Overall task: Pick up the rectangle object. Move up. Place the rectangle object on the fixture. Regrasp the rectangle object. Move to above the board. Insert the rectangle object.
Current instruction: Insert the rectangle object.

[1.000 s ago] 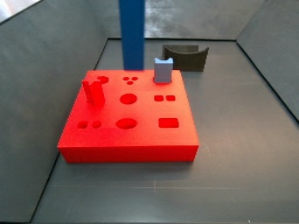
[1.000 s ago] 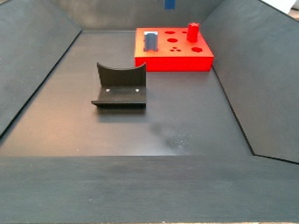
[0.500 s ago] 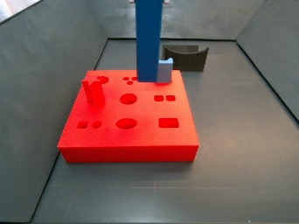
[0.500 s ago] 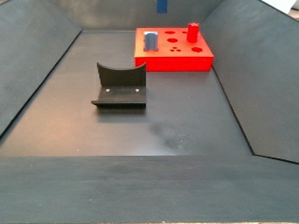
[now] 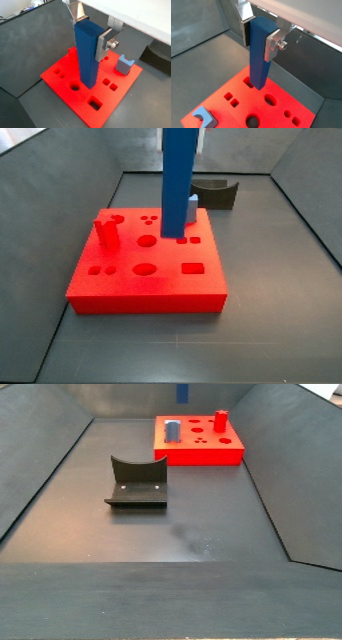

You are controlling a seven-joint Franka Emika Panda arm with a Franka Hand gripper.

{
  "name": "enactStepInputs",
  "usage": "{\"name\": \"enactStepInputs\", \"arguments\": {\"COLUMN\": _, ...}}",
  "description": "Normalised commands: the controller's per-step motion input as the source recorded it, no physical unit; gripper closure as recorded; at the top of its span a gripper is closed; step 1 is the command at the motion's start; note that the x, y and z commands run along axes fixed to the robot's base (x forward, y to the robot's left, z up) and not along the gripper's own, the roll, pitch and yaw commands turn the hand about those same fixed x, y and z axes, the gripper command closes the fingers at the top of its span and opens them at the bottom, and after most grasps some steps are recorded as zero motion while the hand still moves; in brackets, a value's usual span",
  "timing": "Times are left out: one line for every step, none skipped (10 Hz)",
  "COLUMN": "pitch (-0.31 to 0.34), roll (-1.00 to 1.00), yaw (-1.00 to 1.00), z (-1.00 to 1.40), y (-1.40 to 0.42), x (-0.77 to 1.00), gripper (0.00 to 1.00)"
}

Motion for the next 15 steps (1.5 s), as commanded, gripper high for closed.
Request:
{"name": "enactStepInputs", "arguments": {"pitch": 0.119, "roll": 0.18, "yaw": 0.05, "z": -0.39, "y": -0.19, "x": 0.56, "gripper": 1.00}}
{"name": "enactStepInputs", "arguments": {"pitch": 0.043, "roll": 0.14, "yaw": 0.03, "z": -0.39, "y": -0.17, "x": 0.45, "gripper": 1.00}}
{"name": "enactStepInputs", "arguments": {"pitch": 0.000, "roll": 0.08, "yaw": 0.00, "z": -0.41, "y": -0.15, "x": 0.45, "gripper": 1.00}}
{"name": "enactStepInputs", "arguments": {"pitch": 0.000, "roll": 0.00, "yaw": 0.00, "z": -0.29, "y": -0.11, "x": 0.45, "gripper": 1.00}}
{"name": "enactStepInputs", "arguments": {"pitch": -0.026, "roll": 0.00, "yaw": 0.00, "z": -0.02, "y": -0.01, "x": 0.00, "gripper": 1.00}}
{"name": "enactStepInputs", "arguments": {"pitch": -0.004, "roll": 0.00, "yaw": 0.00, "z": 0.00, "y": 0.00, "x": 0.00, "gripper": 1.00}}
{"name": "enactStepInputs", "arguments": {"pitch": -0.033, "roll": 0.04, "yaw": 0.13, "z": -0.04, "y": 0.01, "x": 0.29, "gripper": 1.00}}
{"name": "enactStepInputs", "arguments": {"pitch": -0.004, "roll": 0.26, "yaw": 0.13, "z": -0.02, "y": 0.00, "x": 0.77, "gripper": 1.00}}
{"name": "enactStepInputs", "arguments": {"pitch": 0.000, "roll": 0.23, "yaw": 0.12, "z": 0.06, "y": 0.00, "x": 1.00, "gripper": 1.00}}
{"name": "enactStepInputs", "arguments": {"pitch": 0.000, "roll": 0.28, "yaw": 0.07, "z": 0.09, "y": 0.00, "x": 1.00, "gripper": 1.00}}
{"name": "enactStepInputs", "arguments": {"pitch": 0.000, "roll": 0.29, "yaw": 0.05, "z": 0.07, "y": 0.04, "x": 1.00, "gripper": 1.00}}
{"name": "enactStepInputs", "arguments": {"pitch": 0.000, "roll": 0.27, "yaw": 0.03, "z": 0.00, "y": 0.06, "x": 1.00, "gripper": 1.00}}
{"name": "enactStepInputs", "arguments": {"pitch": 0.000, "roll": 0.24, "yaw": 0.06, "z": 0.00, "y": 0.07, "x": 0.97, "gripper": 1.00}}
{"name": "enactStepInputs", "arguments": {"pitch": -0.011, "roll": 0.16, "yaw": 0.12, "z": -0.08, "y": 0.05, "x": 0.90, "gripper": 1.00}}
{"name": "enactStepInputs", "arguments": {"pitch": -0.113, "roll": 0.23, "yaw": 0.07, "z": -0.49, "y": -0.15, "x": 0.65, "gripper": 1.00}}
